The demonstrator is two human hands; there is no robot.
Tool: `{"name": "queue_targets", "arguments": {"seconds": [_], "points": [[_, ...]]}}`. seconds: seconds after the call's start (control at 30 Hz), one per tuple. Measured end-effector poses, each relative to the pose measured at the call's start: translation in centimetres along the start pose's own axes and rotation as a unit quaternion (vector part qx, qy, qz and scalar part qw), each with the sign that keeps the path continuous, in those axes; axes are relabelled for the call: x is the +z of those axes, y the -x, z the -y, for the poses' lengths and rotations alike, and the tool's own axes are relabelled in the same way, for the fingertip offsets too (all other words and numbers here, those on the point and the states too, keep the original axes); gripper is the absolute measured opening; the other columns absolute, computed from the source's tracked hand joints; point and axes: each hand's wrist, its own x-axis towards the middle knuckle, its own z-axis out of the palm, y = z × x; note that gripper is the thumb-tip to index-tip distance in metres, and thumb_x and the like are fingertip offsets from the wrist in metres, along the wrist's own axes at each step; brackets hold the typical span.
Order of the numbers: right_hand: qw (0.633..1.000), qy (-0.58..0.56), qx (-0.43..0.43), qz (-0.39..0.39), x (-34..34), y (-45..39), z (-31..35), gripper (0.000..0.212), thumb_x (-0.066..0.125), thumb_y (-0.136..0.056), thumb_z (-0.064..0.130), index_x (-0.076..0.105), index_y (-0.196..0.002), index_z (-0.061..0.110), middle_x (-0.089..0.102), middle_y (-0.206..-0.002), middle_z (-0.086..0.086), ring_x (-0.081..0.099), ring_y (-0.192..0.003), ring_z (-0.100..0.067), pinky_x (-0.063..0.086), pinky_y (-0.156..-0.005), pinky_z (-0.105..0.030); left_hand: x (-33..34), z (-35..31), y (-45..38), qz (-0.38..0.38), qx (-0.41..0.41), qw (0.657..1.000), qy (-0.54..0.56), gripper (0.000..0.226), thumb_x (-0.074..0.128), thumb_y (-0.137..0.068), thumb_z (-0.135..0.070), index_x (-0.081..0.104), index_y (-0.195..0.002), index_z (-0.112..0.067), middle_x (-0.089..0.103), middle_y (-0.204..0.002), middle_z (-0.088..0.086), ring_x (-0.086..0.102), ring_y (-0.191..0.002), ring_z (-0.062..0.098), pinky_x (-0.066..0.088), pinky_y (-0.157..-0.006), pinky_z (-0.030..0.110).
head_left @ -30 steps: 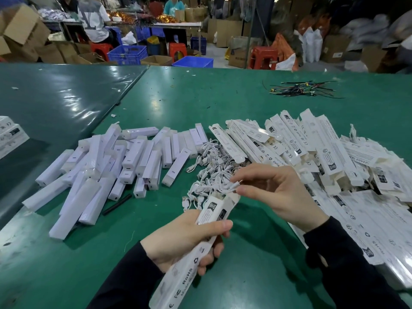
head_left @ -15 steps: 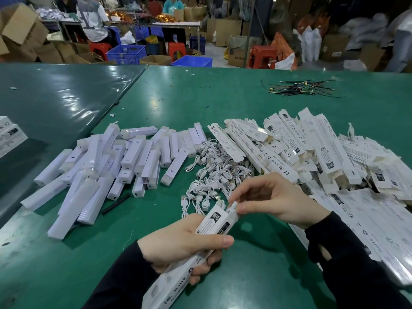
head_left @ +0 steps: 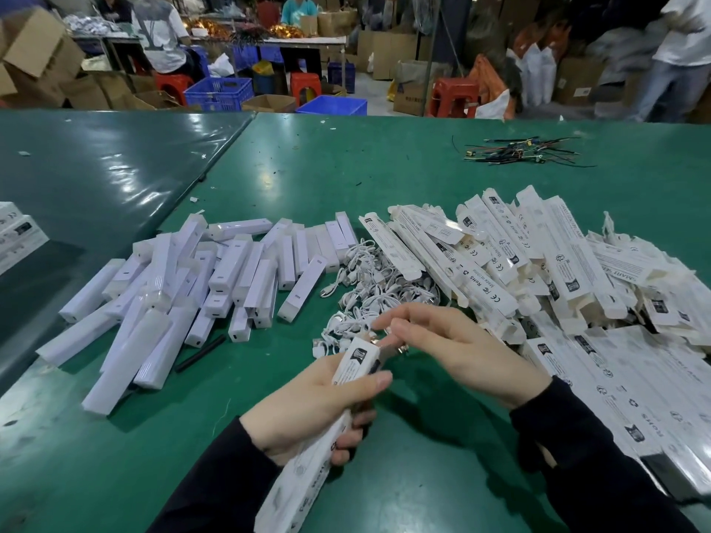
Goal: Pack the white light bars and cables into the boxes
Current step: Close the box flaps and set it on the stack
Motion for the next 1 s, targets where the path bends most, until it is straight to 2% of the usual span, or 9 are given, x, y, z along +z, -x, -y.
{"name": "queue_targets", "arguments": {"seconds": [0.07,0.13,0.17,0.23,0.3,0.5,0.67,0.83,1.0], "points": [[0.999,0.035,-0.005,0.001,0.2,-0.1,-0.1,0.022,0.06,-0.087,0.041,0.07,-0.095,0.023,0.073,-0.098,-0.007,0.066,-0.094,-0.027,0.046,-0.094,-0.046,0.3,-0.5,-0.8,-0.011,-0.008,1.0,0.023,0.031,0.067,-0.083,-0.032,0.05,-0.106,-0.018,0.038,-0.064,0.008,0.031,-0.045,0.014,0.032,-0.04,0.017],[0.998,0.055,-0.03,-0.02,0.5,-0.3,-0.2,0.01,0.067,-0.089,0.03,0.072,-0.092,0.022,0.073,-0.094,0.004,0.065,-0.088,-0.013,0.048,-0.086,-0.037,0.2,-0.9,-1.7,-0.067,0.015,0.998,0.007,0.056,0.071,-0.066,-0.013,0.045,-0.115,-0.01,0.047,-0.075,0.015,0.04,-0.049,0.02,0.037,-0.045,0.022],[0.997,0.039,-0.036,-0.051,0.6,-0.4,-0.4,0.005,0.07,-0.089,0.022,0.072,-0.094,0.021,0.073,-0.095,0.006,0.065,-0.09,-0.01,0.048,-0.086,-0.034,0.2,-1.0,-2.0,-0.097,0.055,0.994,0.001,0.053,0.067,-0.066,-0.003,0.044,-0.113,-0.009,0.05,-0.08,0.017,0.046,-0.049,0.023,0.04,-0.046,0.024],[0.99,-0.029,-0.029,-0.133,0.7,-0.7,-0.8,0.012,0.076,-0.082,0.013,0.071,-0.091,0.02,0.073,-0.091,0.006,0.066,-0.084,-0.009,0.051,-0.08,-0.028,0.4,-0.9,-1.7,-0.114,0.111,0.986,0.039,0.037,0.046,-0.091,0.0,0.044,-0.115,-0.028,0.054,-0.081,0.019,0.047,-0.046,0.023,0.038,-0.038,0.024],[0.982,-0.077,-0.029,-0.171,0.9,-0.8,-0.9,0.008,0.078,-0.079,0.012,0.074,-0.081,0.018,0.072,-0.08,0.004,0.063,-0.072,-0.006,0.05,-0.071,-0.018,0.6,-0.4,-1.0,-0.097,0.128,0.985,0.056,0.044,0.035,-0.098,-0.003,0.045,-0.114,-0.043,0.057,-0.081,0.015,0.041,-0.047,0.021,0.034,-0.038,0.021],[0.985,-0.088,-0.062,-0.139,2.5,-0.9,-0.8,0.015,0.069,-0.087,0.005,0.077,-0.086,0.018,0.075,-0.084,-0.003,0.065,-0.073,-0.008,0.05,-0.074,-0.018,0.9,-0.3,-0.9,-0.101,0.191,0.976,0.04,0.025,0.051,-0.096,-0.011,0.045,-0.119,-0.019,0.056,-0.08,0.014,0.039,-0.043,0.02,0.035,-0.037,0.02],[0.986,-0.119,-0.076,-0.091,2.3,-0.7,-0.3,0.006,0.07,-0.082,0.012,0.076,-0.082,0.013,0.069,-0.085,-0.004,0.064,-0.072,-0.01,0.048,-0.077,-0.018,1.0,-0.1,-0.8,-0.111,0.214,0.97,0.022,0.018,0.053,-0.095,-0.021,0.045,-0.111,-0.015,0.054,-0.077,0.016,0.038,-0.041,0.02,0.036,-0.036,0.02],[0.94,-0.28,0.059,-0.189,2.5,-1.0,-0.7,0.004,0.075,-0.08,0.013,0.076,-0.083,0.012,0.073,-0.084,-0.005,0.067,-0.072,-0.011,0.053,-0.065,-0.018,0.8,0.1,-1.1,-0.12,0.242,0.963,0.01,0.017,0.059,-0.094,-0.022,0.045,-0.1,-0.015,0.054,-0.076,0.017,0.037,-0.041,0.019,0.038,-0.036,0.021],[0.929,-0.328,0.112,-0.131,2.7,-1.0,-0.6,0.026,0.066,-0.09,0.028,0.078,-0.093,0.006,0.073,-0.085,-0.01,0.066,-0.066,-0.013,0.055,-0.062,-0.02,0.7,0.7,-1.5,-0.147,0.24,0.959,-0.032,0.006,0.054,-0.097,-0.017,0.048,-0.096,-0.02,0.055,-0.072,0.014,0.039,-0.037,0.02,0.037,-0.034,0.021]]}}
